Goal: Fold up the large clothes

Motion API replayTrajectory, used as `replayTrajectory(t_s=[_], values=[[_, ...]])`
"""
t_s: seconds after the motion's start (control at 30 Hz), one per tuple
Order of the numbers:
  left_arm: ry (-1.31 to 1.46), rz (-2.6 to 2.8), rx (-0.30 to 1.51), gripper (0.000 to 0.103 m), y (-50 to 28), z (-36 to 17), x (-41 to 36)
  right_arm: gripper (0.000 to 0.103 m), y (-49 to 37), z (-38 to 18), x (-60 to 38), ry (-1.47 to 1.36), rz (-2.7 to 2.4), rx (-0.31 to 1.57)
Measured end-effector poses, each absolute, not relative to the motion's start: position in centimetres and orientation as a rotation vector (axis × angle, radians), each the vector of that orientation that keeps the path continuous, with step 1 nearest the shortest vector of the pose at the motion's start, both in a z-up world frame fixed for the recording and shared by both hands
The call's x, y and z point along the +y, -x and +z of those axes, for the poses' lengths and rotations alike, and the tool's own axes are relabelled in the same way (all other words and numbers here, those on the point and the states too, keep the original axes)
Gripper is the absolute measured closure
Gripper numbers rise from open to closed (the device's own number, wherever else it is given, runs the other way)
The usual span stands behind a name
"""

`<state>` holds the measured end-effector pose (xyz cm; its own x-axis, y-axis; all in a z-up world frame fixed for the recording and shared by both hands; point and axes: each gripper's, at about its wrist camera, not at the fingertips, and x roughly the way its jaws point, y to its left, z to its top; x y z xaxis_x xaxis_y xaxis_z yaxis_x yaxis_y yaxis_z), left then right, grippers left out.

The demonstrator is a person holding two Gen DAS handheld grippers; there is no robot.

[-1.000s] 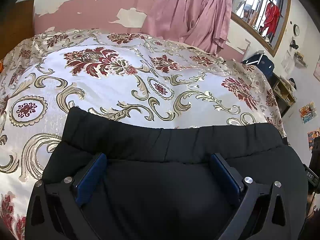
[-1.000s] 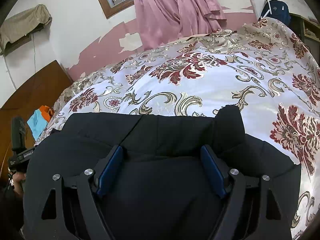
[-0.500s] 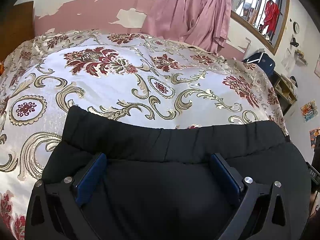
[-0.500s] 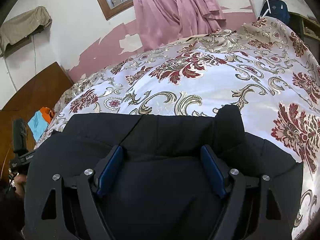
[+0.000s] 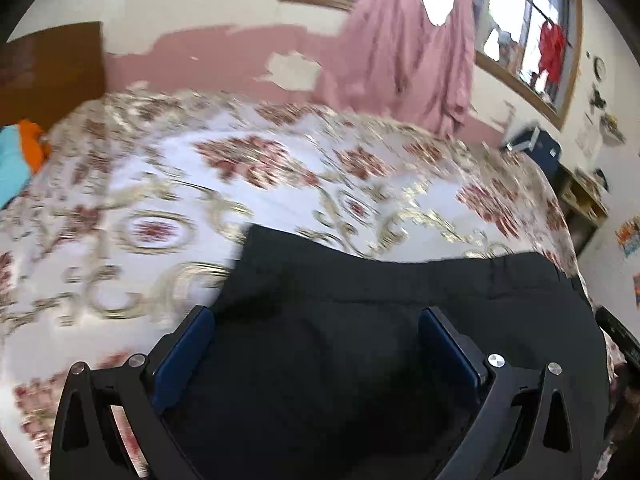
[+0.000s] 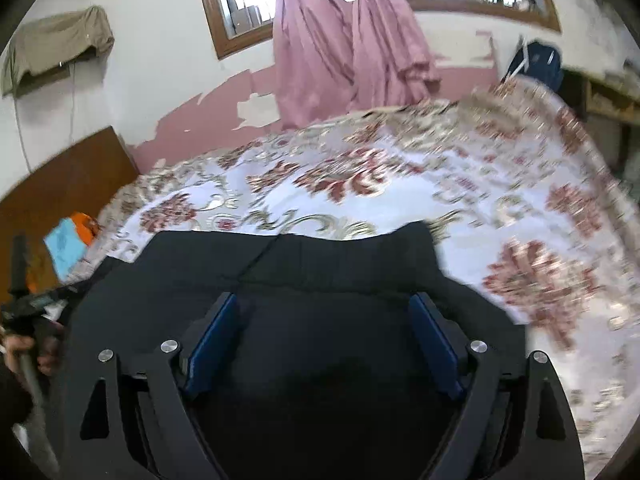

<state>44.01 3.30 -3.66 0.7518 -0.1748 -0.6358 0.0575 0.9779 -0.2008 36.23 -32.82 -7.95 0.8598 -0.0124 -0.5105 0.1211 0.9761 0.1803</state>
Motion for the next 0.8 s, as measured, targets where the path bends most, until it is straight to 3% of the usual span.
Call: replayTrajectory(t_s=[0.37, 0.6, 0.8], values=[[0.115, -0.078, 0.825, 0.000, -42.7, -3.9, 9.4, 0.018, -32.1, -7.2, -36.6, -0.104, -0.143, 0.626], [0.115, -0.163, 0.912, 0.000, -41.3, -5.7, 10.3, 0.017, -31.4, -10.2, -39.9, -0.270, -0.118, 0.689], [0.163, -0.246, 0.971, 0.000, -41.6, -6.6, 10.5, 0.010, -32.2, -13.3, -42.2, -0.431, -0.048, 0.764]])
